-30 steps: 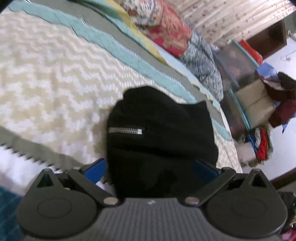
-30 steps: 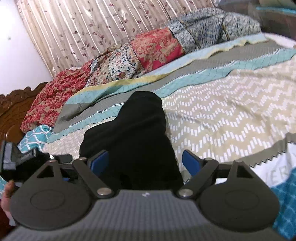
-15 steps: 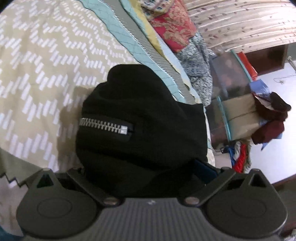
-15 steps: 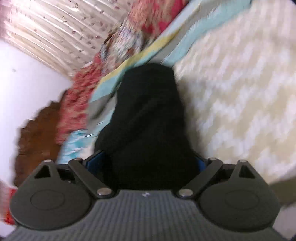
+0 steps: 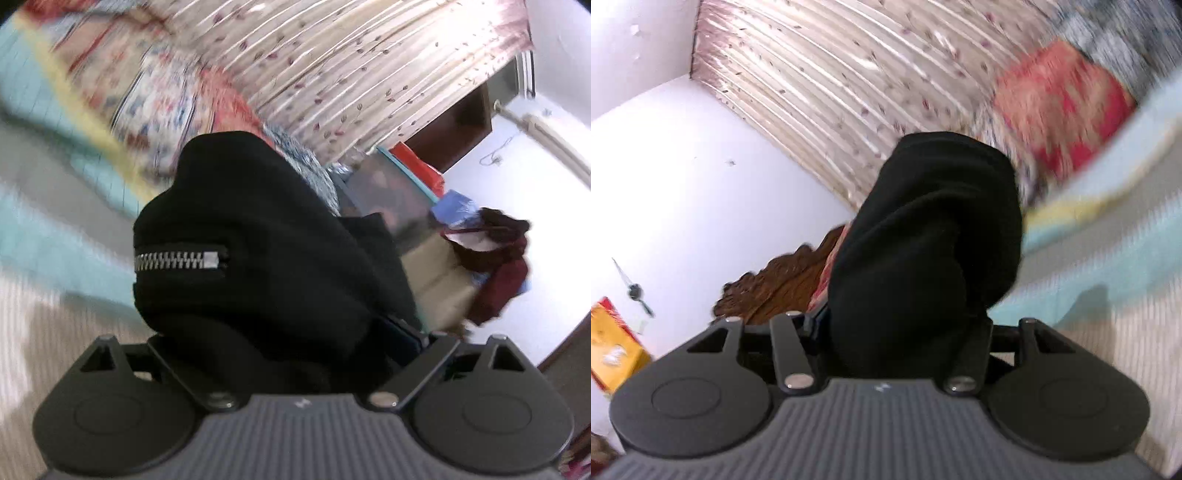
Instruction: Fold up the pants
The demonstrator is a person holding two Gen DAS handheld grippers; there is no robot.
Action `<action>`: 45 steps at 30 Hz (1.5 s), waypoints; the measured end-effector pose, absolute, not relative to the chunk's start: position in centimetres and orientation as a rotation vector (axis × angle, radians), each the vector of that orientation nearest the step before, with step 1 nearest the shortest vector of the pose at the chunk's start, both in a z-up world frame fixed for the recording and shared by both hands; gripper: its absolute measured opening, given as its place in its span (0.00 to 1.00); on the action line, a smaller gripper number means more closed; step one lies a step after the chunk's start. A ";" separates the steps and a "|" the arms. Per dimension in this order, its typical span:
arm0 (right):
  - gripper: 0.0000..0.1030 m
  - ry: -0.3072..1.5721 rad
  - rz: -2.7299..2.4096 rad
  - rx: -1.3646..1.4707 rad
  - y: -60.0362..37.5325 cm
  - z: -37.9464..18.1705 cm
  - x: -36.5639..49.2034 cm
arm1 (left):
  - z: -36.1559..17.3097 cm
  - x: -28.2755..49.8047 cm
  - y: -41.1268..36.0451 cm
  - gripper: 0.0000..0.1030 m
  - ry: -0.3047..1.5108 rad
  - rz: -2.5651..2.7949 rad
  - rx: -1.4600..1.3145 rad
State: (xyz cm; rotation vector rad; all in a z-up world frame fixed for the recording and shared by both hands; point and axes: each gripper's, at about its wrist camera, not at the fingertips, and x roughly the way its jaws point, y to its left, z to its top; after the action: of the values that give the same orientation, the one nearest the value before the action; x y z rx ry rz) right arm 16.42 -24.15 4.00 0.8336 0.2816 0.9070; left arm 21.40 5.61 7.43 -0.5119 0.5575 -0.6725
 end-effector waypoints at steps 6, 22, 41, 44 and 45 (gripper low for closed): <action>0.55 0.369 0.734 0.880 -22.8 0.0 23.9 | 3.3 29.9 4.1 0.89 0.632 -0.506 -0.420; 0.76 0.454 0.249 0.655 -22.7 -2.3 20.9 | 2.1 27.4 0.6 0.97 0.704 -0.213 -0.173; 0.77 0.446 0.215 0.370 -17.4 -1.4 2.4 | 5.9 4.0 -1.2 1.00 0.616 -0.056 0.089; 0.79 0.454 0.233 0.365 -17.0 -1.4 0.1 | 5.9 1.9 -1.2 1.00 0.616 -0.050 0.101; 0.81 0.456 0.240 0.366 -16.9 -1.4 -0.6 | 5.9 1.2 -1.2 1.00 0.614 -0.049 0.109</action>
State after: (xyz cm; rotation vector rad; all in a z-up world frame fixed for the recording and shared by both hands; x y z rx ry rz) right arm -0.59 -16.87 -1.35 0.3659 0.4562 0.2399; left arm 1.18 -1.25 5.93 0.1090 0.6143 -0.0489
